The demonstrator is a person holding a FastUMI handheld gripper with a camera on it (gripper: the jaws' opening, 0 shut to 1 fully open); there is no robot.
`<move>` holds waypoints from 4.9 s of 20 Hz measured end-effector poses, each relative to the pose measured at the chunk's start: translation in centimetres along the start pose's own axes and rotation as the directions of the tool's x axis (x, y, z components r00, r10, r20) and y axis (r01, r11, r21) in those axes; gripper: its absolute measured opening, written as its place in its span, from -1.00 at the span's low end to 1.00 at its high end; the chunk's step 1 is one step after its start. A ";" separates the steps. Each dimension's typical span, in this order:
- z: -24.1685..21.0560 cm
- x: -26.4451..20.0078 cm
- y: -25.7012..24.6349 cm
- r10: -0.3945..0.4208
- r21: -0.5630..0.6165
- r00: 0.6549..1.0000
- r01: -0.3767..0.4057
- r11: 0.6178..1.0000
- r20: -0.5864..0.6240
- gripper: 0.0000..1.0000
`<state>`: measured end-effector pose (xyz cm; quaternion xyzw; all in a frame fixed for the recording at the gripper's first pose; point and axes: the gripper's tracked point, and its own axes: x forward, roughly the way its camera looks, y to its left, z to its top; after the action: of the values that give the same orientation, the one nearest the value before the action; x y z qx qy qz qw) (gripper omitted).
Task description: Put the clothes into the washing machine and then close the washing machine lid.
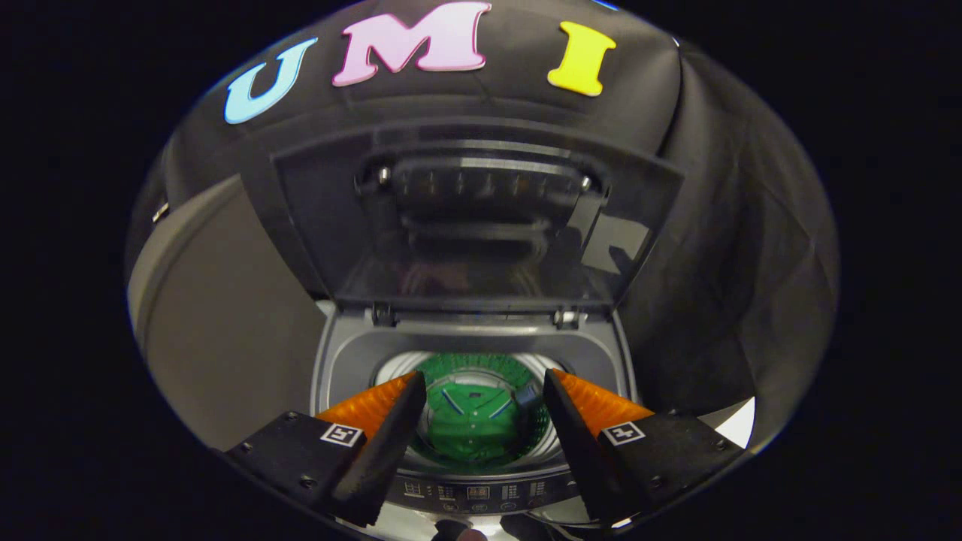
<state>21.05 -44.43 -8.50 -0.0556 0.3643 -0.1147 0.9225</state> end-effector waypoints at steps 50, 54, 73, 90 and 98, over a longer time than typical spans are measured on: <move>12.1 2.1 -2.2 -0.044 0.070 0.992 0.036 0.997 0.119 1.00; 8.9 2.1 -1.0 0.013 0.112 0.993 -0.026 0.993 0.119 1.00; 3.8 2.7 -2.4 -0.010 0.116 0.998 0.003 0.993 0.064 0.98; -4.3 4.2 -2.0 0.007 0.082 0.996 0.001 0.997 -0.088 0.97; -6.0 1.7 -2.0 0.007 0.095 0.993 0.004 0.995 -0.121 0.98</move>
<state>17.81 -46.86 -13.62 -0.0041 0.4136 -0.1345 0.9005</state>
